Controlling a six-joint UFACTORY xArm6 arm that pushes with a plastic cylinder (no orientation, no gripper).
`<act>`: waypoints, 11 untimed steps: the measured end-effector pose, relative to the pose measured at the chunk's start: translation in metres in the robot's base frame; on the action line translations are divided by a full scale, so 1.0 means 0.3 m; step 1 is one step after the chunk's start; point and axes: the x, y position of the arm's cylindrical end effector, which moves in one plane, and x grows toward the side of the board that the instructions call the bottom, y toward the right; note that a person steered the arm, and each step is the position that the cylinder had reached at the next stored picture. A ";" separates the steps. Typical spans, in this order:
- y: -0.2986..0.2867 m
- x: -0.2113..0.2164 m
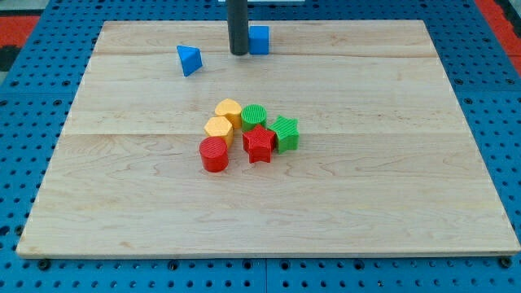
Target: Move the blue cube to the vertically green star
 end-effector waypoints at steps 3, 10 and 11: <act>-0.015 -0.213; 0.201 -0.076; 0.205 -0.068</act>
